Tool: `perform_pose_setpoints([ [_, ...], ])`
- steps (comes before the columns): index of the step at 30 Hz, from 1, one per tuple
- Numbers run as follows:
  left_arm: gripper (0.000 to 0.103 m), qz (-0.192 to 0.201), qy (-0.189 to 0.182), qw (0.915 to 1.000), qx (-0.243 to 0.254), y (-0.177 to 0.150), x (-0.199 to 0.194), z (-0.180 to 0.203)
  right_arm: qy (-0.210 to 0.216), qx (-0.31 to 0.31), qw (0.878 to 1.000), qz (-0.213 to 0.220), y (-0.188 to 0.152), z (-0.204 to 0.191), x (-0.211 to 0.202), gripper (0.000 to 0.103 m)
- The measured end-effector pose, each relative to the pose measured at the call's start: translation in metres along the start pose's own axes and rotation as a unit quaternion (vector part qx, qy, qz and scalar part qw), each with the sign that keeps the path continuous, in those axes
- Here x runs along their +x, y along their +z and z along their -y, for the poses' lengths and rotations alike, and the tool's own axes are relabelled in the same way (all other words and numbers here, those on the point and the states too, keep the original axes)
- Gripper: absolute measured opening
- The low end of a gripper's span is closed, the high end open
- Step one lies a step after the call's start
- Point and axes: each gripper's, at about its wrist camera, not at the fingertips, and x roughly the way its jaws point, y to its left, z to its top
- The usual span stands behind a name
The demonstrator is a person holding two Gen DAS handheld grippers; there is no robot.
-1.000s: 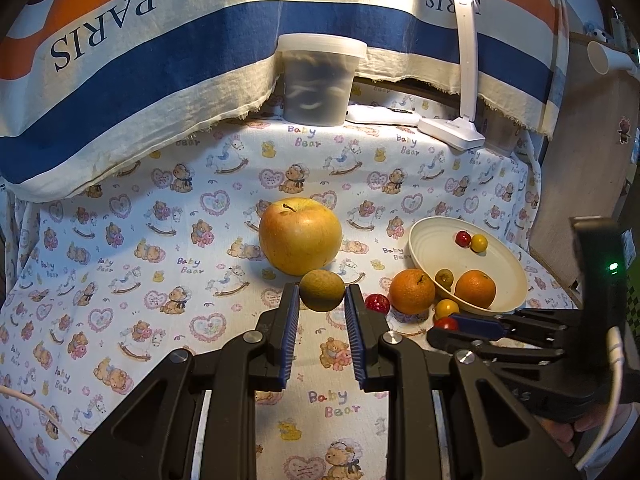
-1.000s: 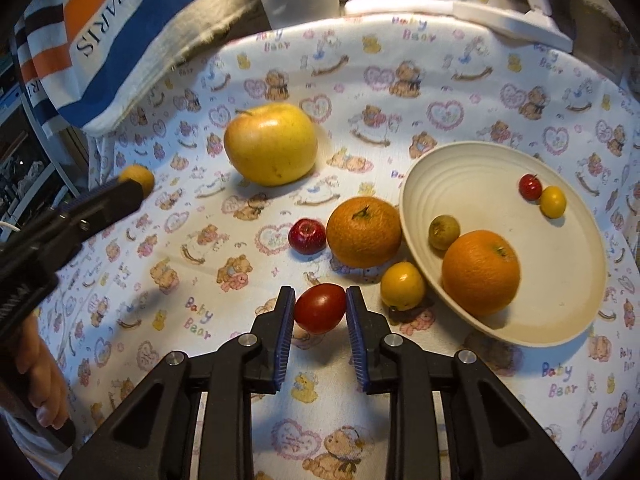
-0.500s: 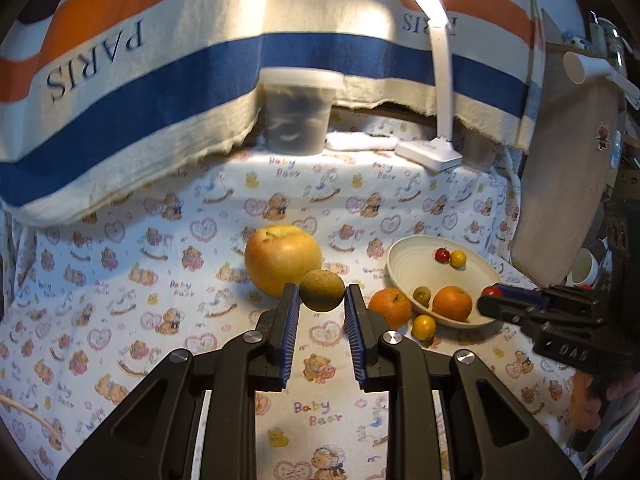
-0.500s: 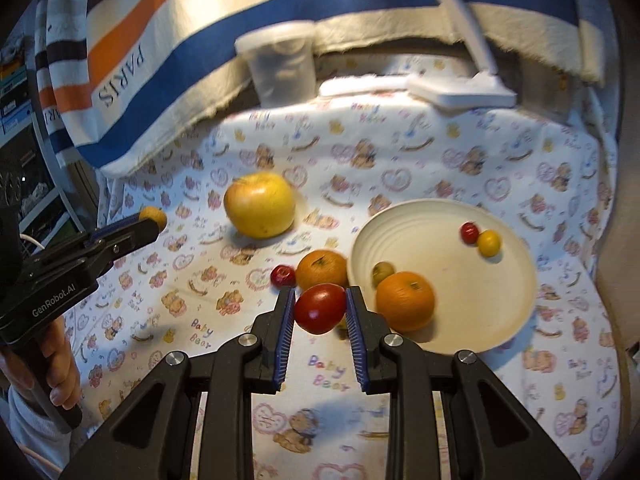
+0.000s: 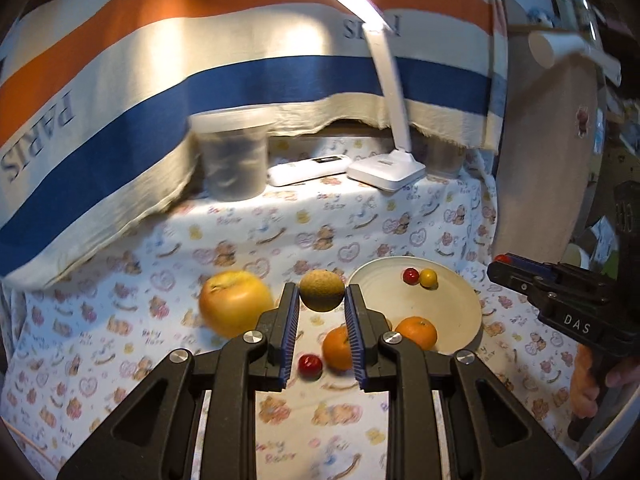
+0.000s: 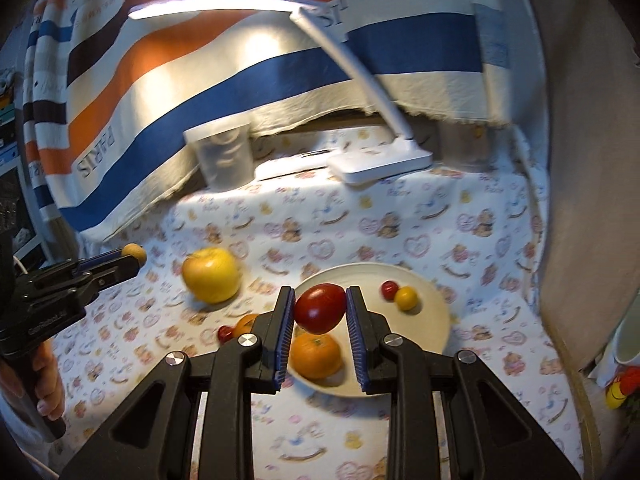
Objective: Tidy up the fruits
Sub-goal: 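Carry the brown fruit and red tomato over the white plate with both tools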
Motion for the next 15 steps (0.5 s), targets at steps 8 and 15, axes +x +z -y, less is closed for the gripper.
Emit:
perform_pose_setpoints([
  [8,0.022,-0.095,-0.043,0.9945,0.011,0.018,0.081,0.037,-0.034,0.017,0.998,-0.046,-0.018,0.024,0.038,0.027],
  [15,0.022,-0.170,-0.054,0.9840,0.002,0.010,0.142,0.046,-0.045,-0.001,0.994,-0.100,-0.037,0.025,0.068,0.027],
])
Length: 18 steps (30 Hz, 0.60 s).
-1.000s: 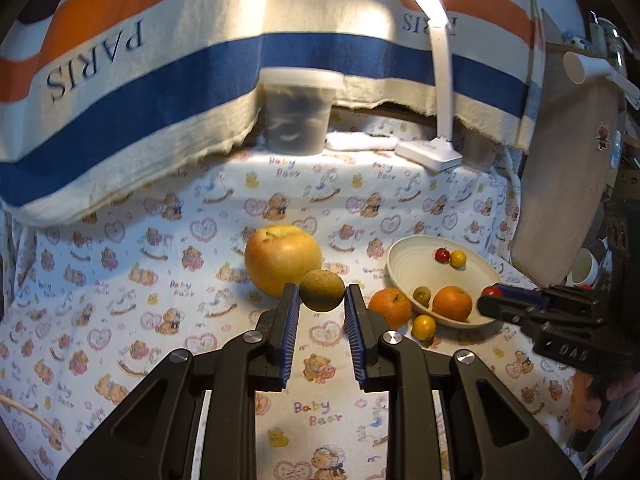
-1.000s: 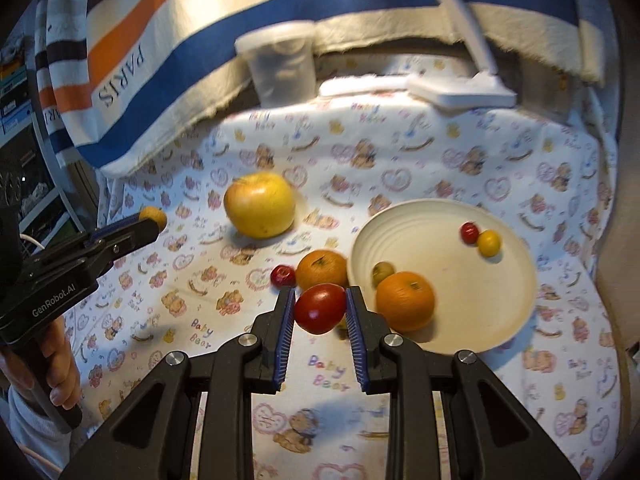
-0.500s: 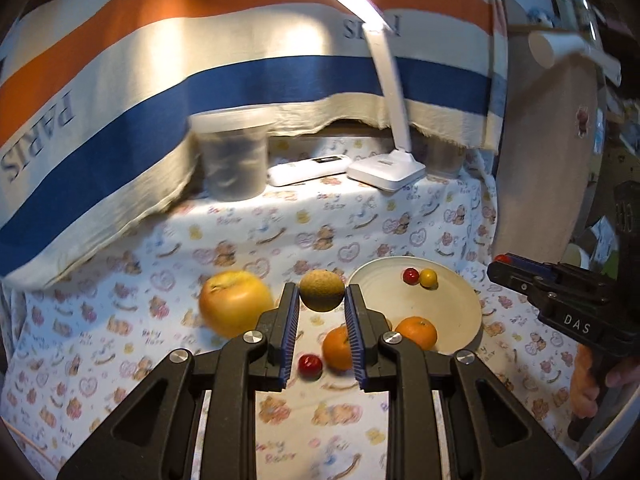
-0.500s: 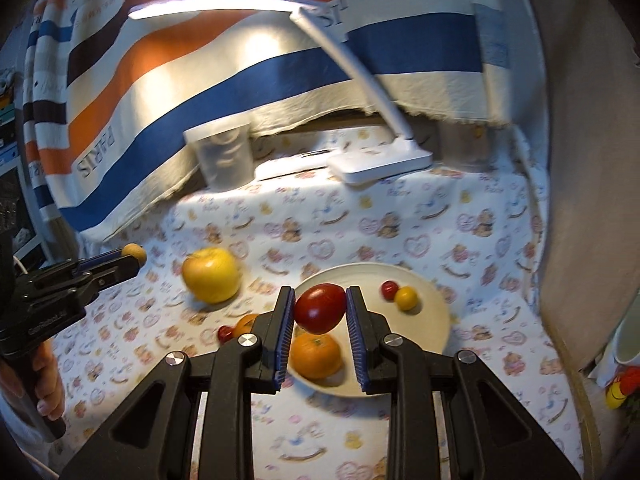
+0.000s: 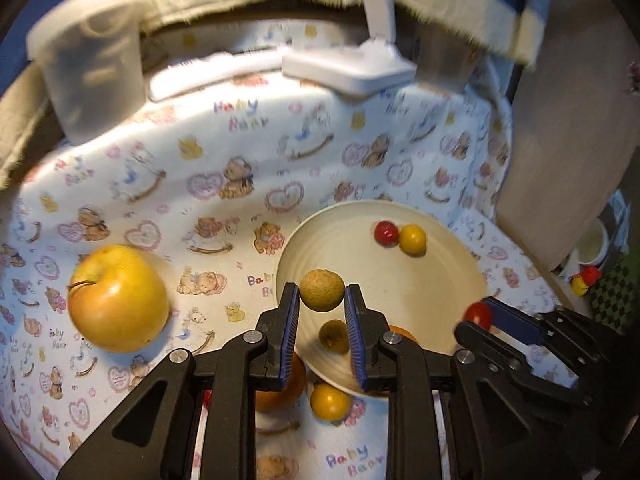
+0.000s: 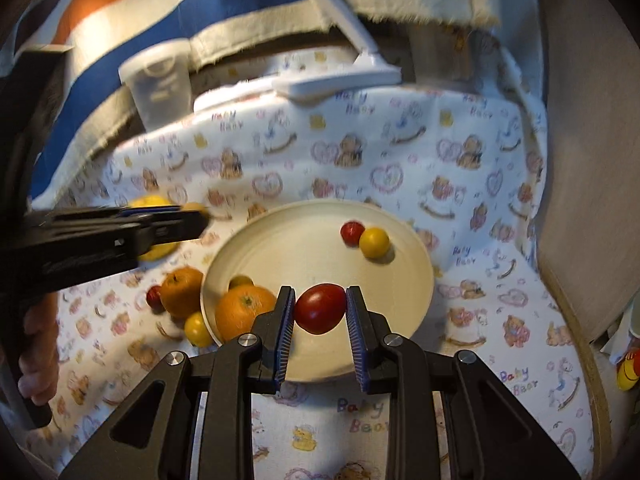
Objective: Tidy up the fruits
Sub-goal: 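Carry the brown fruit and red tomato over the white plate with both tools, then open the left tool to drop the brown fruit while the right tool releases the tomato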
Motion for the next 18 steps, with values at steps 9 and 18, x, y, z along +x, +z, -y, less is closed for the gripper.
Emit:
perform_pose_setpoints([
  [9,0.022,-0.013,0.011,0.9998,0.010,-0.006,0.017,0.006,-0.014,0.014,0.999,-0.037,-0.002,0.009,0.010,0.027],
  [18,0.022,-0.010,0.013,0.9999,-0.005,-0.008,0.014,-0.004,-0.016,0.005,0.999,-0.042,-0.004,0.006,0.009,0.027],
])
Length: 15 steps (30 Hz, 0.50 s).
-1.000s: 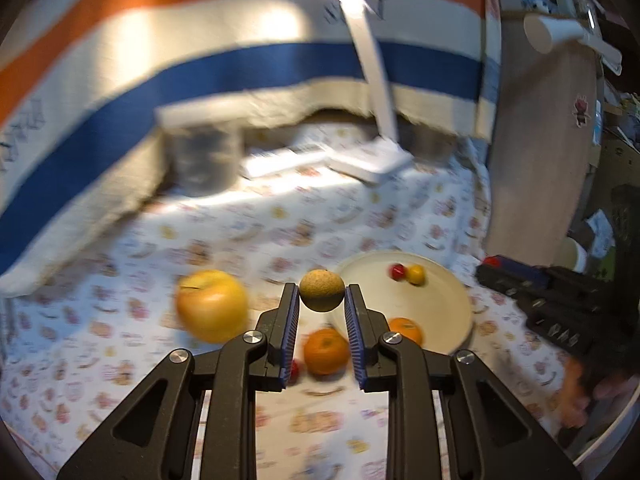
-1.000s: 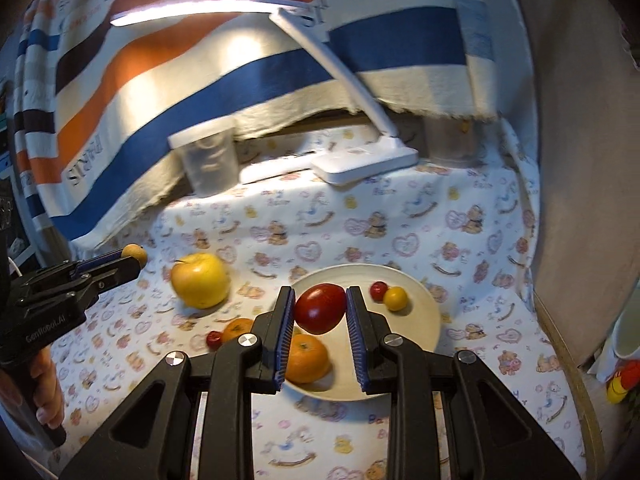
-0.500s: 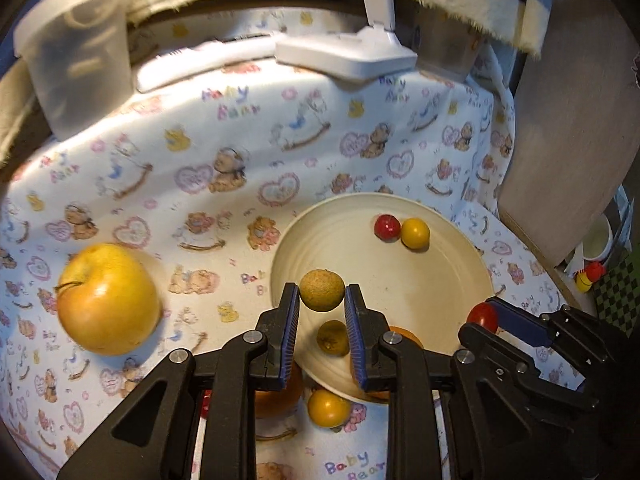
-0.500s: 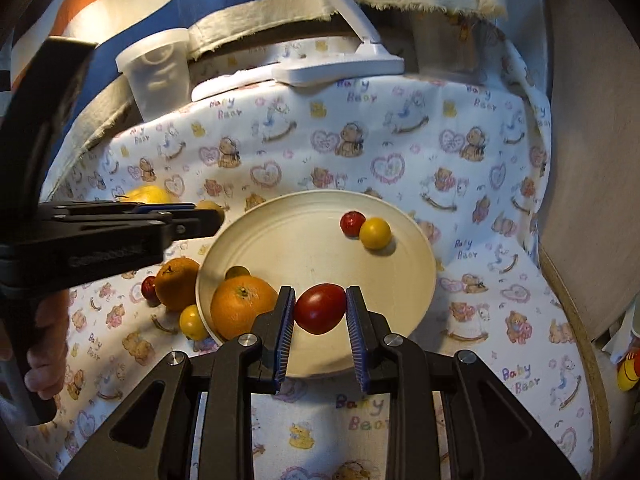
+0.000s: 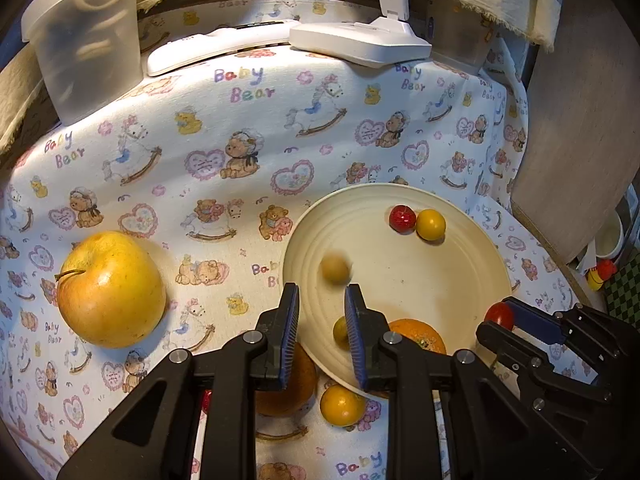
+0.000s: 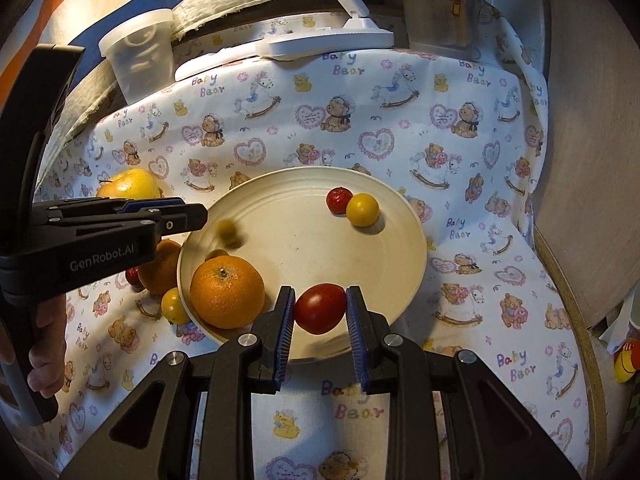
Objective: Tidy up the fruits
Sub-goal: 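Open the left tool to drop the brown fruit while the right tool releases the tomato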
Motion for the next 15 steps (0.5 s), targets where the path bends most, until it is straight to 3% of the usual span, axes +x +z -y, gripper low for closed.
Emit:
perform_pose_setpoints([
  [11,0.023,0.018,0.006,0.9998,-0.004,-0.006,-0.014,-0.007,0.001,-0.001,1.000,0.000,-0.001,-0.002,-0.001,0.027],
  [13,0.034,0.026,0.011,0.9996,-0.005,-0.010,-0.022,-0.010,-0.001,-0.001,1.000,-0.001,-0.001,-0.002,0.000,0.027],
  [15,0.069,0.041,0.020,0.9990,-0.008,-0.015,-0.031,-0.015,-0.004,0.003,1.000,-0.003,-0.001,-0.001,0.002,0.027],
])
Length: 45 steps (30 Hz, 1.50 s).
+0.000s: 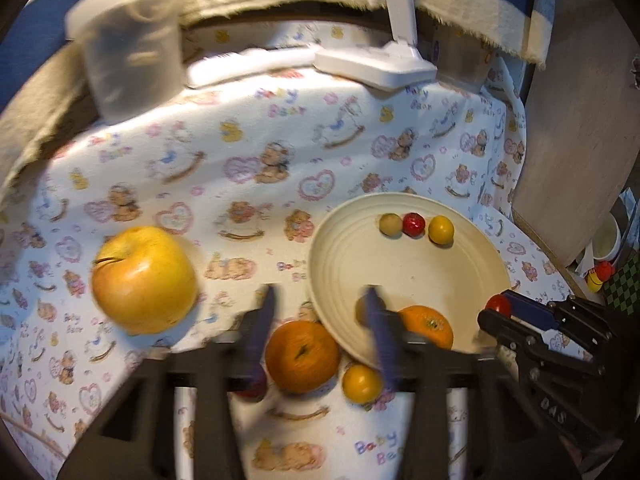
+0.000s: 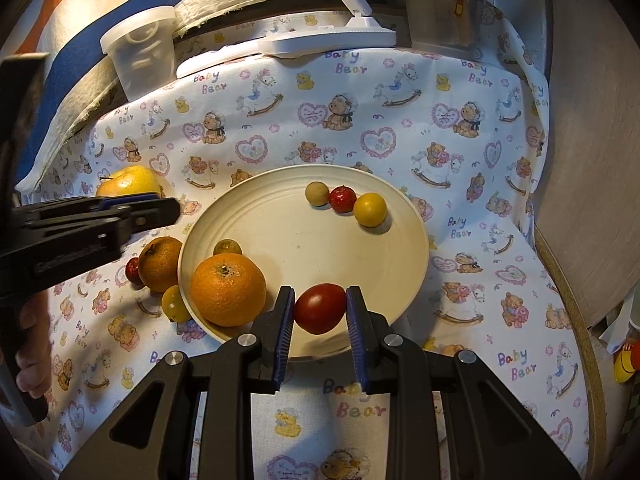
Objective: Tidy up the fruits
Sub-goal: 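Open the left tool to drop the brown fruit while the right tool releases the tomato, then grasp the orange on the cloth with the left tool and lift it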
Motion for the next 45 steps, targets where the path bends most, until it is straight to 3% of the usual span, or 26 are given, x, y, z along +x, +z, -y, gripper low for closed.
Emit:
perform_pose_setpoints([
  [2,0.076,0.014,0.015,0.9998,0.000,-0.005,-0.008,-0.005,0.000,0.007,1.000,-0.005,0.000,0.002,0.002,0.028],
  [4,0.076,0.012,0.022,0.9997,0.005,-0.008,-0.011,-0.008,0.001,0.014,1.000,-0.005,0.001,0.005,0.002,0.033],
  [6,0.076,0.006,0.021,0.9997,0.006,-0.011,-0.011,-0.011,0.001,0.018,1.000,0.000,0.001,0.006,0.001,0.050],
  [7,0.076,0.004,0.022,0.9998,0.003,-0.012,-0.012,-0.013,-0.002,0.019,1.000,0.007,0.001,0.006,-0.001,0.052],
  [17,0.075,-0.063,-0.031,0.9966,-0.042,-0.021,0.014,-0.030,-0.005,0.010,1.000,0.023,0.002,0.003,-0.008,0.053],
  [21,0.075,-0.070,-0.037,0.9959,-0.044,-0.022,0.021,-0.028,-0.002,0.010,1.000,0.023,0.002,0.002,-0.008,0.053],
  [24,0.061,-0.074,-0.032,0.9955,-0.050,-0.022,0.028,-0.029,0.000,0.010,1.000,0.023,0.002,0.002,-0.009,0.053],
  [25,0.061,-0.077,-0.036,0.9949,-0.055,-0.023,0.030,-0.029,0.000,0.009,1.000,0.023,0.002,0.001,-0.009,0.053],
  [34,0.056,-0.072,-0.035,0.9957,-0.047,-0.023,0.035,-0.025,-0.002,0.012,1.000,0.024,0.003,0.002,-0.010,0.053],
  [35,0.045,-0.073,-0.045,0.9950,-0.051,-0.023,0.036,-0.026,-0.002,0.012,1.000,0.024,0.003,0.003,-0.010,0.053],
  [37,0.044,-0.074,-0.053,0.9940,-0.062,-0.023,0.033,-0.028,-0.002,0.012,1.000,0.024,0.003,0.003,-0.010,0.053],
  [41,0.044,-0.025,-0.032,0.9987,-0.032,-0.021,0.005,-0.023,-0.001,0.013,1.000,0.026,0.003,0.003,-0.011,0.053],
  [45,0.044,0.007,-0.043,0.9978,-0.050,-0.019,-0.032,-0.037,0.005,0.014,0.999,0.034,0.003,0.003,-0.015,0.053],
])
